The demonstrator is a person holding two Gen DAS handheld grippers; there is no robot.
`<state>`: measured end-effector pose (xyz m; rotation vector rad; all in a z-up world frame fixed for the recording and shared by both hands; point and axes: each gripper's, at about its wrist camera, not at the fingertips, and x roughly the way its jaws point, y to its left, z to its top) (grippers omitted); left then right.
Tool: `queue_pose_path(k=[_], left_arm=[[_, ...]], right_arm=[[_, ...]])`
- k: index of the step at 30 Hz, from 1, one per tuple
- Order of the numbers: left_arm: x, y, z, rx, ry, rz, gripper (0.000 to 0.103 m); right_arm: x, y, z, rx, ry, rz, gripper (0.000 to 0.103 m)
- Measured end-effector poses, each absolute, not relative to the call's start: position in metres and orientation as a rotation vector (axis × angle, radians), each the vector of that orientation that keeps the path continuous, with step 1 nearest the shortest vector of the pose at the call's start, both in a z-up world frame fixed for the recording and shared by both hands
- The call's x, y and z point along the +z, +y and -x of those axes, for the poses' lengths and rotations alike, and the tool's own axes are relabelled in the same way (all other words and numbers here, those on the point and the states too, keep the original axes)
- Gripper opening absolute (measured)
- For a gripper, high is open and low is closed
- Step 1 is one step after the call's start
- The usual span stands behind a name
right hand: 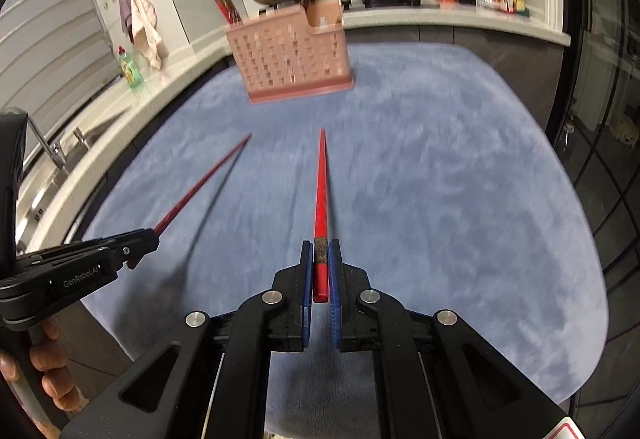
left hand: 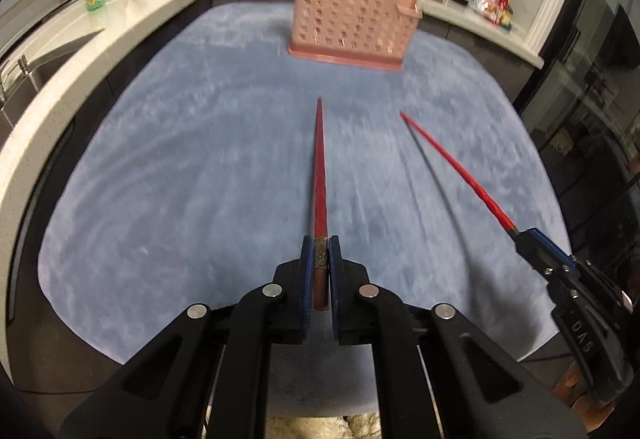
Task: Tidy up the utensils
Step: 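Lift both held chopsticks toward the pink holder, then lower the left tool's chopstick into the holder while the right tool inserts its own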
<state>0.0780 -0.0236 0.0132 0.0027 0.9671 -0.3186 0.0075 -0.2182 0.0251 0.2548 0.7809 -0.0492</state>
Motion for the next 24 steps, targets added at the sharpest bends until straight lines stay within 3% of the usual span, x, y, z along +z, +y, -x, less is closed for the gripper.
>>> queue_pose_path(k=[15,24], left_arm=[[0.112,-0.014,-0.137,-0.301,0.765,0.024,0.007],[0.151,-0.025,-0.182,-0.302,0.698,0.011,0.007]], right_arm=[[0.131,-0.239,-0.071,-0.043,0.563,-0.219,0.007],[0.161,-0.241,-0.115,-0.022,0.523,-0.214,0.007]])
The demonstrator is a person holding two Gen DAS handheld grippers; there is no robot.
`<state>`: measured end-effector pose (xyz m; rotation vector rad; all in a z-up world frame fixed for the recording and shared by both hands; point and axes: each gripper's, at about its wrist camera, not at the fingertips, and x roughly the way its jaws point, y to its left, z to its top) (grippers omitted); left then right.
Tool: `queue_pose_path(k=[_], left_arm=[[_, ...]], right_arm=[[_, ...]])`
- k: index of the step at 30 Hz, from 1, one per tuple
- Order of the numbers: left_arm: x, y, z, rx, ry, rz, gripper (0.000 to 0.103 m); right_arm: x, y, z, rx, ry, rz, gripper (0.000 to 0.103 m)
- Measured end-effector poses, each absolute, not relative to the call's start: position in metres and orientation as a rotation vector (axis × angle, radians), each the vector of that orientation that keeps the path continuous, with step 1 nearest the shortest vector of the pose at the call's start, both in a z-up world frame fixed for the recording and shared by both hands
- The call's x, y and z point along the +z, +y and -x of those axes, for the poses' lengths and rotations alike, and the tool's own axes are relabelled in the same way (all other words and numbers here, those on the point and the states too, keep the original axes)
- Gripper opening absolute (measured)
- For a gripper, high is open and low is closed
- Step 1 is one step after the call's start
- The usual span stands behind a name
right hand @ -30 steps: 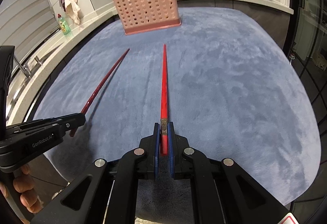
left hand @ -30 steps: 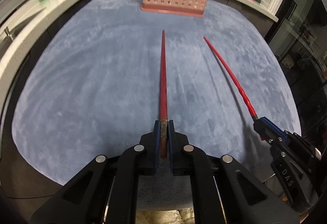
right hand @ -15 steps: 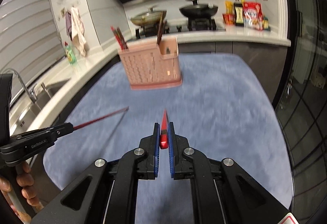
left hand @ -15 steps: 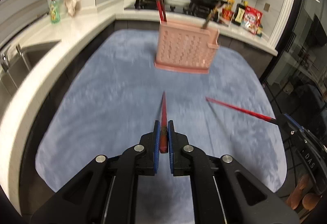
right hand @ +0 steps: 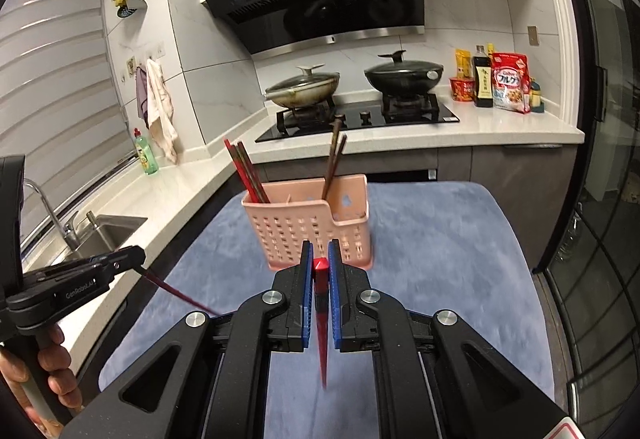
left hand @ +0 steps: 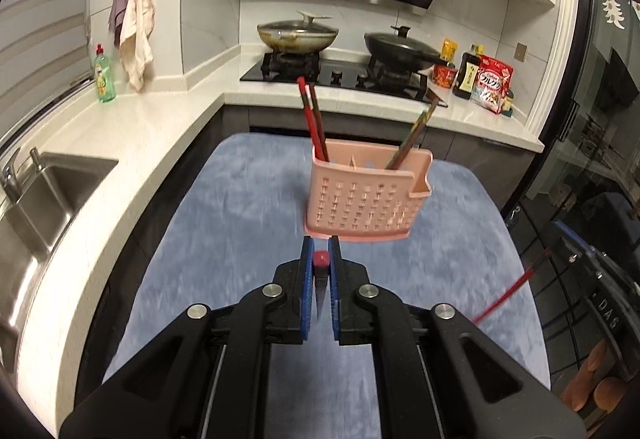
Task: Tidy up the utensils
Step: 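Lower the left tool's chopstick into the holder while the right tool inserts its own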
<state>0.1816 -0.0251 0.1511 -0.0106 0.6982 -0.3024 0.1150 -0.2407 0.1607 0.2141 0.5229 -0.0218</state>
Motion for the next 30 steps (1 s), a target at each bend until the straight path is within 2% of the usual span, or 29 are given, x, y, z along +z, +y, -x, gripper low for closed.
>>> queue_pose_path(k=[14,25,30], left_arm=[[0.206,-0.041,-0.22,-0.356,0.616,0.047,0.007],[0.271,-0.053,-0.265,-0.35,0.49,0.07,0.007],[0.284,-0.059,-0.29,-0.341,0.467,0.071,0.007]], right_arm=[[0.189,-0.251,-0.159,0.041,0.481,-0.306,0.007],[0.26,-0.265,-0.214,0.039,0.343,-0.296,0.007],[0.282,-0.27,-0.243,0.02,0.288,-0.3,0.007]])
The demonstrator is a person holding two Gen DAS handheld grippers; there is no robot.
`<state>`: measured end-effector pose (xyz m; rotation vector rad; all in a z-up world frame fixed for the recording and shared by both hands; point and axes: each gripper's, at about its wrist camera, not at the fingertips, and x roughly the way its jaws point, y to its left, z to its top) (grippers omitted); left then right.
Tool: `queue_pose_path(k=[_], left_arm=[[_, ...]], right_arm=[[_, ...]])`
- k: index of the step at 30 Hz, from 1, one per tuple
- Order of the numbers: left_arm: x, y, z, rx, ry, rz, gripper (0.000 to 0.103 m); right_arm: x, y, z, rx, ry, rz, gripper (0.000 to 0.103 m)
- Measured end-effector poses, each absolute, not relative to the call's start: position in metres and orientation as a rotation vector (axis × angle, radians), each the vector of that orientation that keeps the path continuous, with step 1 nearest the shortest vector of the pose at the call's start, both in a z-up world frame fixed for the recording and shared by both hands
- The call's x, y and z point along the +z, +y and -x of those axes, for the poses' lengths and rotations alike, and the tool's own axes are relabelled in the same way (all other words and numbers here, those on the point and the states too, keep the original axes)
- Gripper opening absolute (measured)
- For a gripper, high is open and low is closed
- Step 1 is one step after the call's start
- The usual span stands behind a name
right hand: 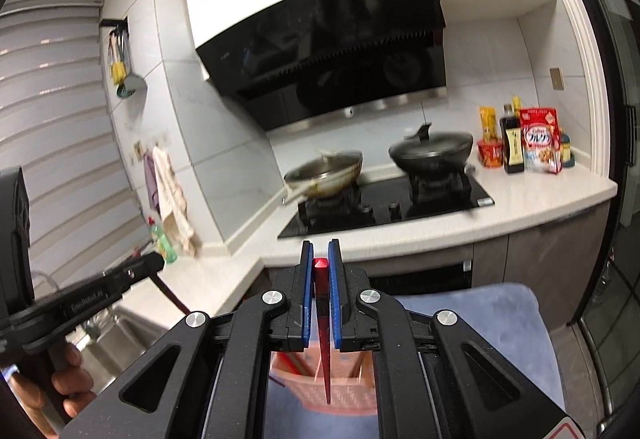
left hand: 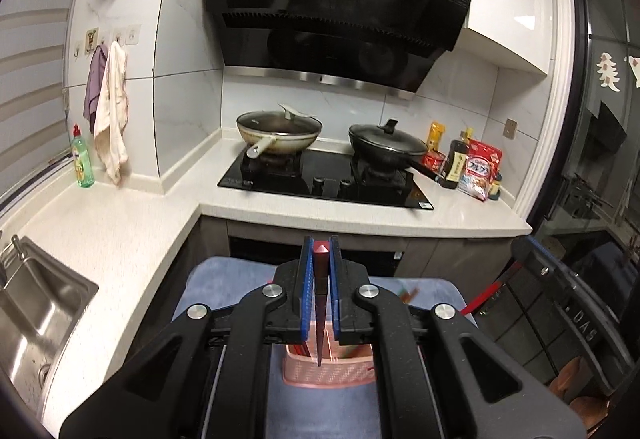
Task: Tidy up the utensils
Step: 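Lower the left tool's chopstick into the holder while the right tool inserts its own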
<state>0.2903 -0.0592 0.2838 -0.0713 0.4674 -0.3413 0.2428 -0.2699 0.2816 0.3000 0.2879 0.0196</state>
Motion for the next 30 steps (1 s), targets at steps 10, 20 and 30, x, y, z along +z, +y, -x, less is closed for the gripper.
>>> queue_pose_path(k=[10,20,30], left_arm=[[0.26,-0.069,-0.338,-0.337,0.513,0.085,0.007],[0.216,-0.076,-0.361,-0.335,0.601,0.069,0.007],[0.193,-0.086,-0.367,-0.325,0.649,0.046,0.007]], right_arm=[[0.265,-0.275,-0.297,-0.002,0.326,-0.309,0.007],[0.214,-0.266,-0.326,-0.003,0.431,-0.299,0.007],[0.179,-0.261,-0.343,0.0,0.513,-0.29,0.007]])
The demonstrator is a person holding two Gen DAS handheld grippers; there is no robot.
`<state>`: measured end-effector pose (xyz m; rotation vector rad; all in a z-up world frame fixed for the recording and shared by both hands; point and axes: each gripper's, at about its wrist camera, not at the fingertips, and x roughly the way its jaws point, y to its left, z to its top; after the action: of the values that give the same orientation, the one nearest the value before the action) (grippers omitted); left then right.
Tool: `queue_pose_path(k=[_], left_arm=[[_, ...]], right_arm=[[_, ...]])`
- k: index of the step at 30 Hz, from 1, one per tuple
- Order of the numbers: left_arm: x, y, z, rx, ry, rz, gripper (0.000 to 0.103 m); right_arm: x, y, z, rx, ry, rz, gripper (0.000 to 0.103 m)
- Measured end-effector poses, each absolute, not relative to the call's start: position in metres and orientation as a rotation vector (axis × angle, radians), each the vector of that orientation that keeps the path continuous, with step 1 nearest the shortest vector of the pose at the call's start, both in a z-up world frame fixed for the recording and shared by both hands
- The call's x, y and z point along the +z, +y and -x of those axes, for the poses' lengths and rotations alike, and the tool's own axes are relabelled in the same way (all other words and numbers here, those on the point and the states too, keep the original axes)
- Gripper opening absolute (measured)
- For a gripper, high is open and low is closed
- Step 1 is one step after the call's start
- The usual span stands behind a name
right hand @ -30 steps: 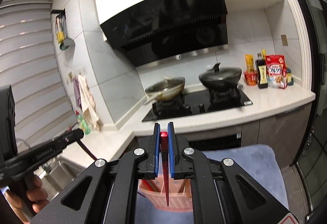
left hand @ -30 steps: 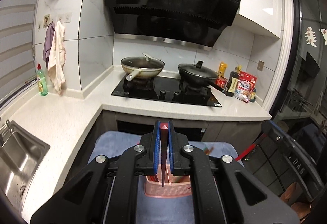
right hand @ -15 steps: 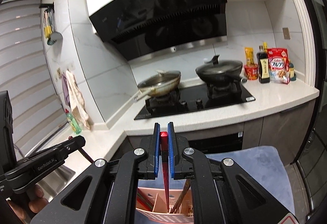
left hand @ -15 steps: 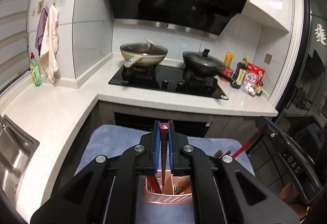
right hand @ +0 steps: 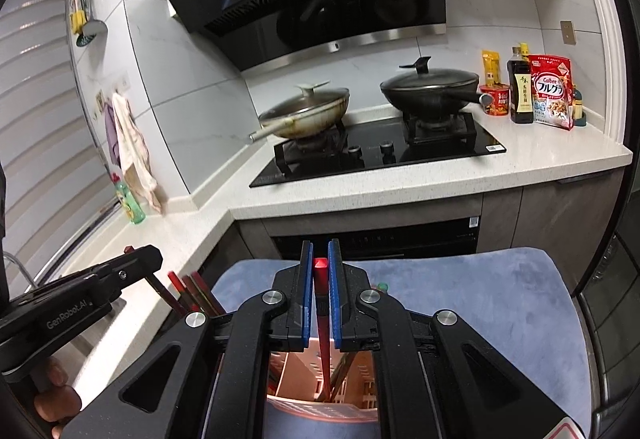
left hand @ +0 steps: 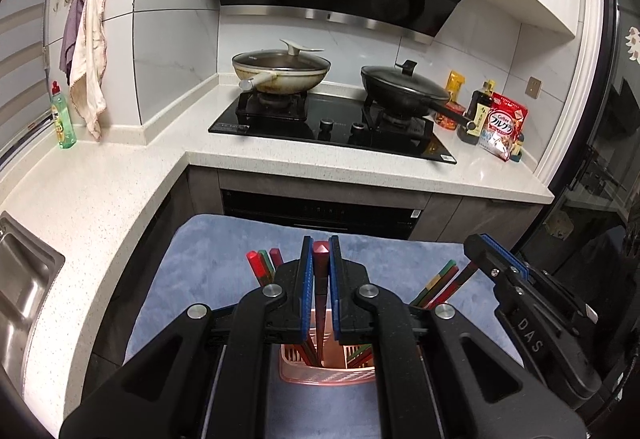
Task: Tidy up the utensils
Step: 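Lower the left tool's chopstick into the holder while the right tool inserts its own, then open both tools to release the chopsticks in the holder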
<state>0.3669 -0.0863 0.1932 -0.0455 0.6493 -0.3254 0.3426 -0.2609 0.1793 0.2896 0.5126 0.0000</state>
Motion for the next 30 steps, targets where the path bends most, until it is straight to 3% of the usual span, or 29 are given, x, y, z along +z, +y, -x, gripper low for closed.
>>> queue_pose_path(k=[9,13,14,16,18,20,30], left_arm=[[0.184,-0.091,-0.369,-0.305,0.669,0.027,0.007],[0.185,-0.092,-0.363,-0.285,0.647,0.011,0.009],[0.186,-0.092,-0.361,-0.28,0.641,0.0,0.012],[0.188,-0.093,-0.355,-0.259,0.626,-0.018,0.038],[0.191,-0.092,-0.35,-0.24,0.606,-0.025,0.054],[0.194,-0.092,-0.341,-0.232,0.581,-0.044,0.054],[0.188,-0.091,-0.302,-0.213,0.585,-0.105,0.06]], right_arm=[[0.176,-0.258,-0.345,-0.003,0.531,-0.266,0.009],[0.182,-0.258,-0.336,-0.022,0.511,-0.248,0.034],[0.184,-0.258,-0.332,-0.027,0.504,-0.242,0.037],[0.187,-0.257,-0.327,-0.031,0.502,-0.233,0.038],[0.19,-0.256,-0.319,-0.029,0.504,-0.227,0.043],[0.192,-0.255,-0.309,-0.033,0.5,-0.217,0.048],[0.19,-0.248,-0.255,-0.053,0.525,-0.191,0.053]])
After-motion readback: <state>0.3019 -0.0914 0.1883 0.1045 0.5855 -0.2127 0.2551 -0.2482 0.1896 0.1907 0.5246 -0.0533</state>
